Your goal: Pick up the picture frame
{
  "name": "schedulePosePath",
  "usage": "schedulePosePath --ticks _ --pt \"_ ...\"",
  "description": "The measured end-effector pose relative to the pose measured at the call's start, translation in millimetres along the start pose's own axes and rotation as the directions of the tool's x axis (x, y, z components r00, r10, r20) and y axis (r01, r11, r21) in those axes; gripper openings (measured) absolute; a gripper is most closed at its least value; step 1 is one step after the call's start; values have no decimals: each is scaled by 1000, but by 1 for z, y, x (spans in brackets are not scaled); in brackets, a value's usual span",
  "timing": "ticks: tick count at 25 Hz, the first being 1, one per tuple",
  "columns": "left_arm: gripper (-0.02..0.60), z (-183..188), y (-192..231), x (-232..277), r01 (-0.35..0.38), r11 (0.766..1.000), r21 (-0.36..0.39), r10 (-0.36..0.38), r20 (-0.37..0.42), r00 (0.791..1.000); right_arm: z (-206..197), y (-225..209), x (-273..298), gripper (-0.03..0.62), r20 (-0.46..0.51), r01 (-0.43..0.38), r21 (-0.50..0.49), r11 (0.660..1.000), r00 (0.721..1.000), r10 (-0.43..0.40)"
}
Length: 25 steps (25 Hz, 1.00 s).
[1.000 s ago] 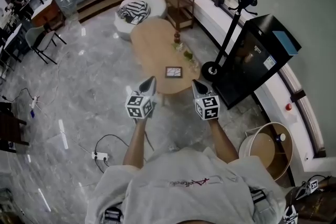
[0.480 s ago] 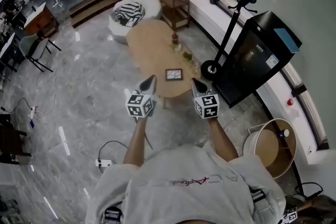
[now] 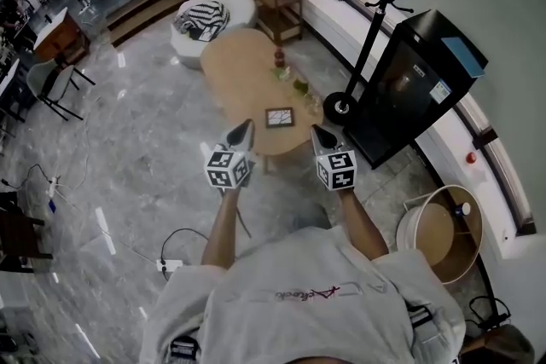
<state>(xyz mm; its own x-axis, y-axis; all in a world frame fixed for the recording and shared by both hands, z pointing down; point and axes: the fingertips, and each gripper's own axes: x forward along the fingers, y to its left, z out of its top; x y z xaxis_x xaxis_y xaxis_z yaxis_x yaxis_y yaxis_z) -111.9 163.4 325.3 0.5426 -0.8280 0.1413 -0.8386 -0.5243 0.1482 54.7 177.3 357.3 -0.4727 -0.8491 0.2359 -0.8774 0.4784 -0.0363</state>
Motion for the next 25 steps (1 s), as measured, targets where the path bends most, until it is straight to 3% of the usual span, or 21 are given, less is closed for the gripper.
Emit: schedulePosePath --ticks 12,25 --pt "0 3 8 14 -10 1000 17 10 -2 1000 -3 -6 16 6 -2 -19 -1 1000 1000 19" --pt "0 0 43 57 -22 999 25 23 -30 999 5 -25 73 6 -4 -43 -7 999 999 43"
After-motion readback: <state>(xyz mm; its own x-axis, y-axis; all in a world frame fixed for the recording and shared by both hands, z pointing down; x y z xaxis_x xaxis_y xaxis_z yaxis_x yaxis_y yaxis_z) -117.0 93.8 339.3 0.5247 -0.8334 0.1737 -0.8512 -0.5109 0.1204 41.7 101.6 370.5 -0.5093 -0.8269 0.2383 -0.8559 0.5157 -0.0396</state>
